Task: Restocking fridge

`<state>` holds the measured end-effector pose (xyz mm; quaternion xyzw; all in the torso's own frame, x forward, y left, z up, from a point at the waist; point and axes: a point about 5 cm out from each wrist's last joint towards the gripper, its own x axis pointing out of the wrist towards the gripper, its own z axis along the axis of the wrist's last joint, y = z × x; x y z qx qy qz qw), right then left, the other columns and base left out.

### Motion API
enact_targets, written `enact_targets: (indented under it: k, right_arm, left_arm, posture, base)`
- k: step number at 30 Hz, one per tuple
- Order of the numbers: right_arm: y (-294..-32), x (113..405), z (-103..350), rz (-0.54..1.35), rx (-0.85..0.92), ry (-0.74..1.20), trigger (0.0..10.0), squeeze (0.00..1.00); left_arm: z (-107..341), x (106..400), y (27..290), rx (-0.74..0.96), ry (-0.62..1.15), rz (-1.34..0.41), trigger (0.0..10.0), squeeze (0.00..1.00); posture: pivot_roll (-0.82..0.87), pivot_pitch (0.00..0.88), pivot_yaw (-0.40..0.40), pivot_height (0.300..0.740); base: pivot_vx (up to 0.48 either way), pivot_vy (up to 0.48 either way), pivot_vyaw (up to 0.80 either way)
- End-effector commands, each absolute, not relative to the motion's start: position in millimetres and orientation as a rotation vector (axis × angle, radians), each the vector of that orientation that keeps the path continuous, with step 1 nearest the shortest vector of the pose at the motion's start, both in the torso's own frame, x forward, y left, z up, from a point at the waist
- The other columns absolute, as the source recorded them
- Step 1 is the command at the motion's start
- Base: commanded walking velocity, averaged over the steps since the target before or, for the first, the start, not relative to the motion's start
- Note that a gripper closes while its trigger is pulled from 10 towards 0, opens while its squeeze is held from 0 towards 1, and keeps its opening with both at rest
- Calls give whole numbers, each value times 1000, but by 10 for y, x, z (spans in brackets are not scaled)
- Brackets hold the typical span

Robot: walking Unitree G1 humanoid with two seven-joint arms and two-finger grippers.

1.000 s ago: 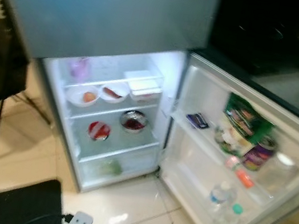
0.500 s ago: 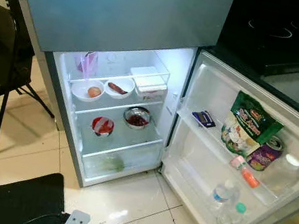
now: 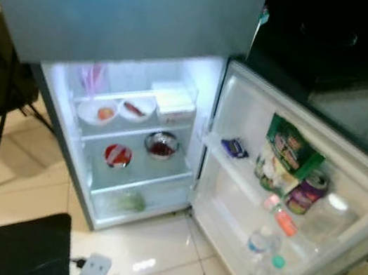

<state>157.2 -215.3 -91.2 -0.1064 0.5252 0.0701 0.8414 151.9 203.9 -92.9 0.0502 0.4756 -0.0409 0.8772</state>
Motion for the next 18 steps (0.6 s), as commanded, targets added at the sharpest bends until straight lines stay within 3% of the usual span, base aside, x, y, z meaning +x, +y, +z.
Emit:
enact_targets:
  k: [1,11,18]
  right_arm:
    - [-2071,1575,-929,159,-214,1118,10000,0]
    - [-2016,1558,-946,164,-209,1123,10000,0]
    - [-2122,1449,-963,167,-207,1133,10000,0]
  left_arm:
    - [-956,1460,2027,104,1014,-89,10000,0]
    - [-955,1464,2021,97,1015,-94,10000,0]
    - [-951,1478,2016,90,1011,-93,10000,0]
  posture:
    - [-1,0,-22,740]
    - [-6,0,-18,740]
    - [-7,0,-19,740]
  base:
    - [0,-401,0]
    - [0,-393,0]
    - [0,0,0]
